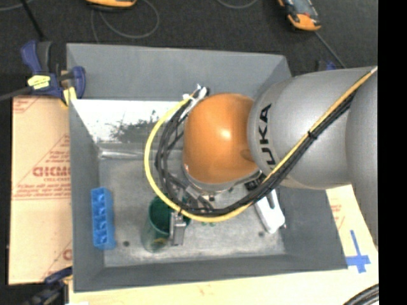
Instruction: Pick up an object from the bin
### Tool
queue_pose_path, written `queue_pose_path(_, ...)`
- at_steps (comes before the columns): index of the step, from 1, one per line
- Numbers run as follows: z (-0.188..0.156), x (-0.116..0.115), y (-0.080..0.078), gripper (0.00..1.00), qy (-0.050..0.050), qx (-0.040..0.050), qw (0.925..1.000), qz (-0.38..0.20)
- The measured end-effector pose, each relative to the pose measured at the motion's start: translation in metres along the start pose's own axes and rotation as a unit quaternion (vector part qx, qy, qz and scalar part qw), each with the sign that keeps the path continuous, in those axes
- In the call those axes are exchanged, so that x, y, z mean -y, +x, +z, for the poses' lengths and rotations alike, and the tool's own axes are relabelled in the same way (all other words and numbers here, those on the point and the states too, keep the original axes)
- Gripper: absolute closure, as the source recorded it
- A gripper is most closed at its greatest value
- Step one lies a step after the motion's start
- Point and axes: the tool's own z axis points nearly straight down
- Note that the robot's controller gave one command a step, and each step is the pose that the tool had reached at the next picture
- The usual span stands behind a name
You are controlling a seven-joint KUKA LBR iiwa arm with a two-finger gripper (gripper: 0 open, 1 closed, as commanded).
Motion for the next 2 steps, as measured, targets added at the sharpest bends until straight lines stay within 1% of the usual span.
queue_pose_path(1, -0.005, 0.001, -0.002, 0.0, -0.001, 0.0039, 1.0, 0.002)
queue_pose_path(2, 0.038, 0.02, -0.039, 0.0, -0.003, 0.0069, 1.0, -0.002)
